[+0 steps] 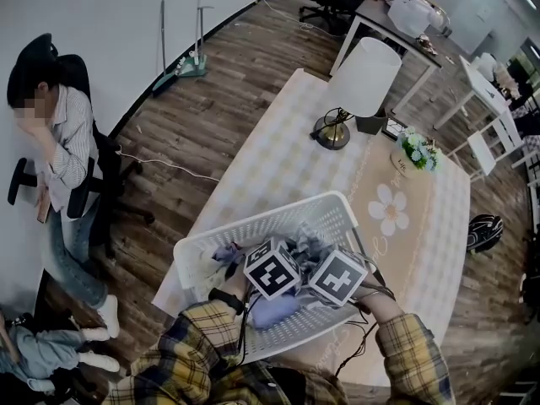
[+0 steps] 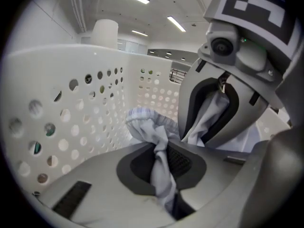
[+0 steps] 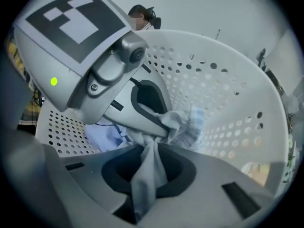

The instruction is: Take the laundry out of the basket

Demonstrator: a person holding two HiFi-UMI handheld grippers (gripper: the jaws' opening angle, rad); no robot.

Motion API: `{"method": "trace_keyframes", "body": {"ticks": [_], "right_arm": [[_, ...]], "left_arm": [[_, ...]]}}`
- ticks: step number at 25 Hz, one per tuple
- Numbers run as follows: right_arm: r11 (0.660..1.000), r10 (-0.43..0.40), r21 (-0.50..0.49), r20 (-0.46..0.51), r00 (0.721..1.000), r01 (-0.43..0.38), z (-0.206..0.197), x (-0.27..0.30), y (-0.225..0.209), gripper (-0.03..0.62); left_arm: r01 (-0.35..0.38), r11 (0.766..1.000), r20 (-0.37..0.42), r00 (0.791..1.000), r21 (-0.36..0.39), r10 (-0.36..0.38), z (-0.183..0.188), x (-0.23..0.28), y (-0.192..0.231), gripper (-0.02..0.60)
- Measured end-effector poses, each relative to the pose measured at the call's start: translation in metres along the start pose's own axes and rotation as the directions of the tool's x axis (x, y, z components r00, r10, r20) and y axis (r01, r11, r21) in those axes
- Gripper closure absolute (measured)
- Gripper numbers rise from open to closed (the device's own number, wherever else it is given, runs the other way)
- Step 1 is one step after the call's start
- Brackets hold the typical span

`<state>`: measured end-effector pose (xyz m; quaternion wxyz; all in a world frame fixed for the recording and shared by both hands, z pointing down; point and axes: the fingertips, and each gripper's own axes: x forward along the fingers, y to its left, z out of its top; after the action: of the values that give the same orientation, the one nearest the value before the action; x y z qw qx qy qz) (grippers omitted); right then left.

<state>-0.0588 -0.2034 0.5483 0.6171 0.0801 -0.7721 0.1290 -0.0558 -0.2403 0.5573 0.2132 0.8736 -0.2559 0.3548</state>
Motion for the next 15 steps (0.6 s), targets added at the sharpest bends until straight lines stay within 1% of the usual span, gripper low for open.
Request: {"method": "trace_keyframes", "body": {"ticks": [4, 7, 11, 15], "right_arm": [[0.999, -0.034, 0.032, 0.070, 0.997, 0.032, 0.008, -0.025, 0.000, 0.514], [0.996, -0.081, 0.058, 0.129, 0.988, 0.074, 0.013, -0.045, -0.001, 0.514], [0.987, -0.132, 0.116, 0.198, 0.971, 0.110, 0.014, -0.075, 0.003, 0.514], [0.974, -0.182, 0.184, 0.273, 0.945, 0.134, 0.011, -0.105, 0.009, 0.514]], "left_arm": [[0.006, 1.000, 0.031, 1.000, -0.009, -0.006, 0.013, -0.016, -0.005, 0.522], [0.011, 1.000, 0.075, 0.997, -0.020, -0.010, 0.027, -0.032, -0.010, 0.525], [0.010, 1.000, 0.118, 0.993, -0.002, -0.009, 0.047, -0.057, -0.021, 0.525], [0.038, 0.999, 0.171, 0.985, -0.003, -0.037, 0.067, -0.081, -0.036, 0.525]]}}
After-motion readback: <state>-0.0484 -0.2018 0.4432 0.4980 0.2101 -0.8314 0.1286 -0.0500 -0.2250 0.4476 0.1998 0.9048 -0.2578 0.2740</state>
